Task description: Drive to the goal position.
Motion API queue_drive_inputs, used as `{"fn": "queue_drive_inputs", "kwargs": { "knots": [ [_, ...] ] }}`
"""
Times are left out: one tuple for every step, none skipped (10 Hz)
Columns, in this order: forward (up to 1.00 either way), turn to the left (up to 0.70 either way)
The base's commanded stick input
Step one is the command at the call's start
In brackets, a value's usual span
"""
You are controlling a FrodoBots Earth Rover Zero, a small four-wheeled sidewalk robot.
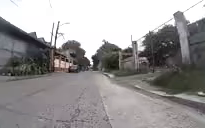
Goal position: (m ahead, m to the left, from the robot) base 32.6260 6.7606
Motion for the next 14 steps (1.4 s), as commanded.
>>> {"fn": "queue_drive_inputs", "kwargs": {
  "knots": [
    [1.0, 0.0],
    [1.0, 0.0],
    [1.0, 0.0],
    [1.0, 0.0],
    [1.0, 0.0],
    [1.0, 0.0],
    [1.0, 0.0],
    [1.0, 0.0],
    [1.0, 0.0],
    [1.0, 0.0],
    [1.0, 0.0],
    [1.0, 0.0],
    [1.0, 0.0],
    [1.0, 0.0]
  ]
}}
